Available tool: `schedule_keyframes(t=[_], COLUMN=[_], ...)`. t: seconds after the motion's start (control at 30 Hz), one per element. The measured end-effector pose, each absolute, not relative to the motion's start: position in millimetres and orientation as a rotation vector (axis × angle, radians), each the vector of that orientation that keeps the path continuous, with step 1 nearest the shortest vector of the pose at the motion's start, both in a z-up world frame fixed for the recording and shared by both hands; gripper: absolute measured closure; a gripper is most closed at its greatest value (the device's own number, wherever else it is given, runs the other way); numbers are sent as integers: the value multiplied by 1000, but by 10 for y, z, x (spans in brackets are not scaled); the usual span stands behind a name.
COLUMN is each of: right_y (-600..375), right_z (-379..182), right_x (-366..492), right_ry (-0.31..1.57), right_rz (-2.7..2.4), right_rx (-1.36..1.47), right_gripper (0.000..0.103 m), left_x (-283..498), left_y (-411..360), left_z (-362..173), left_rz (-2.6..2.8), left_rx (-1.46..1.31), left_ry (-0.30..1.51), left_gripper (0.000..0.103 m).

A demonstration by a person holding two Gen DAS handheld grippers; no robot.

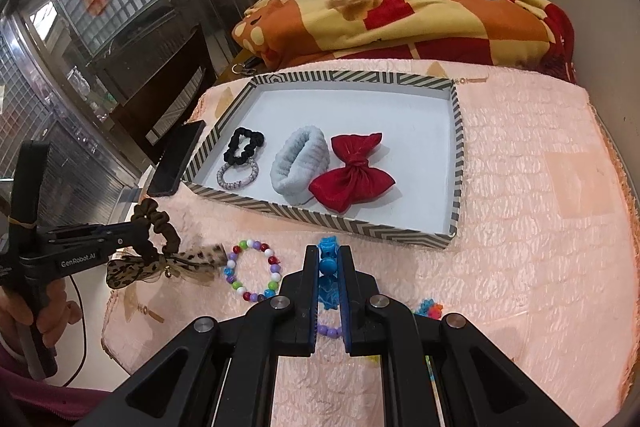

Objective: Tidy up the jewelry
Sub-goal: 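Carry the brown scrunchie and blue bracelet into the tray and open both tools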

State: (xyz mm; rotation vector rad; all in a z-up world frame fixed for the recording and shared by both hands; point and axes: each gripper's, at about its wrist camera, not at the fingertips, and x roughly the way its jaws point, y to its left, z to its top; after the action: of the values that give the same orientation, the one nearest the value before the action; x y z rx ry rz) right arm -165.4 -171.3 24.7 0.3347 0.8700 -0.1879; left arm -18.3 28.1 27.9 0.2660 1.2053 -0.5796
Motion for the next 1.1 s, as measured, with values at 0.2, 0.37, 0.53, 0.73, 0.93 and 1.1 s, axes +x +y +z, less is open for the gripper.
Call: schedule_keyframes(t=[0.2,0.37,0.53,0.73,0.93,1.1], right_y=[-1696,-1712,-1729,-1744,-1747,-1756], right_z=[275,282,285,296,335,378], right_x=[-1597,-1553,-1510,-1469,-1415,-1349], right_ry=[871,875,881,888,885,879], right_rz=[-177,-174,-174,-170,-166,-162], right_rx=[323,319,314,303,291,281], right_gripper=[95,95,95,95,95,95], left_x=[-96,-33,-7,16,35,66], left_y=[354,352,323,280,237,187], left_z=[411,480,506,537,583,623], left_rz=[-560,-555,-557,-557,-562,-565], left_rx=[242,229,226,226,224,224], left_ry=[1177,1162,1156,1148,1136,1124], left_gripper=[87,87,87,87,87,87])
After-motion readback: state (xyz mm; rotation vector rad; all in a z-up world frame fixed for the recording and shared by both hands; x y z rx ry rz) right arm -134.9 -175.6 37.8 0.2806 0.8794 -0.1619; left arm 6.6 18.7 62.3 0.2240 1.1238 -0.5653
